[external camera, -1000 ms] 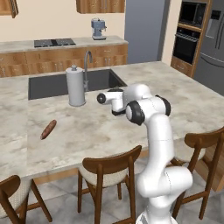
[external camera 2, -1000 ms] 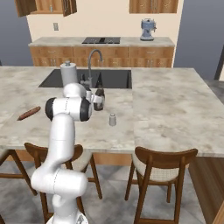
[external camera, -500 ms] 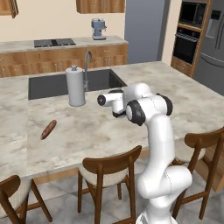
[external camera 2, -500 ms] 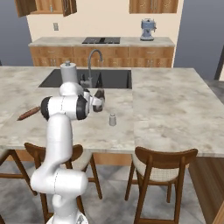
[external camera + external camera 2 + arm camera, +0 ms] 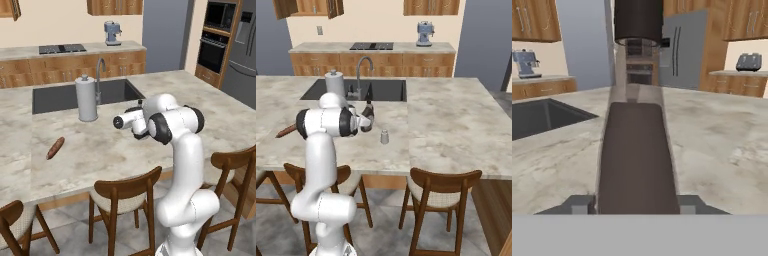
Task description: Move the syrup bottle and shaker from the cabinet to the dining counter.
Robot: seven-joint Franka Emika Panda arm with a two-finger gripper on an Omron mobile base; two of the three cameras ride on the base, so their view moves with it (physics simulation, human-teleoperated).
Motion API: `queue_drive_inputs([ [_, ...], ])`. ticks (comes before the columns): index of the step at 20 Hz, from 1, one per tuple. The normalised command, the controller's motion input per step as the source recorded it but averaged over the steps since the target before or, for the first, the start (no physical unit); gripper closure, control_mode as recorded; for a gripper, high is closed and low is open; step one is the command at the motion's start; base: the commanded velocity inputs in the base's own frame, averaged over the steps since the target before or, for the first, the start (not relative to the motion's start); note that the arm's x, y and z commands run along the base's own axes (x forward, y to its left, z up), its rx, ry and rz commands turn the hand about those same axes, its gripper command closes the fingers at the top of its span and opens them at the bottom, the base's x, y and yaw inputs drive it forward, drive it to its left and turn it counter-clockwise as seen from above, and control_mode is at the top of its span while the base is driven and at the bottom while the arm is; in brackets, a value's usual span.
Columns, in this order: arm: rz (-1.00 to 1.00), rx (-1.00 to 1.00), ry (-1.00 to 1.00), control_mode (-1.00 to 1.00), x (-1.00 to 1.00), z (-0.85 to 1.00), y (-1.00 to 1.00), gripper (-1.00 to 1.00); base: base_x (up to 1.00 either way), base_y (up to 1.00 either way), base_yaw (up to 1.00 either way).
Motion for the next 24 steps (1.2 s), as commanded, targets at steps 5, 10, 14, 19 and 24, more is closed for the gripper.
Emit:
queue_drive_inputs([
  [5,0.00,0.00,-0.15,-1.00,-0.41,0.00,0.20,-1.00,0.00,0.00,0.00],
  [10,0.00,0.00,-0.20,-1.00,-0.60,0.17,0.28,-1.00,0.00,0.00,0.00],
  [14,0.00,0.00,-0.26,-1.00,-0.96,0.78,0.17,-1.00,0.00,0.00,0.00],
  [19,0.00,0.00,-0.23,-1.00,-0.85,1.00,0.03,-1.00,0.00,0.00,0.00],
  [24,0.01,0.00,-0.03,-1.00,-0.70,1.00,0.00,-1.00,0.00,0.00,0.00],
])
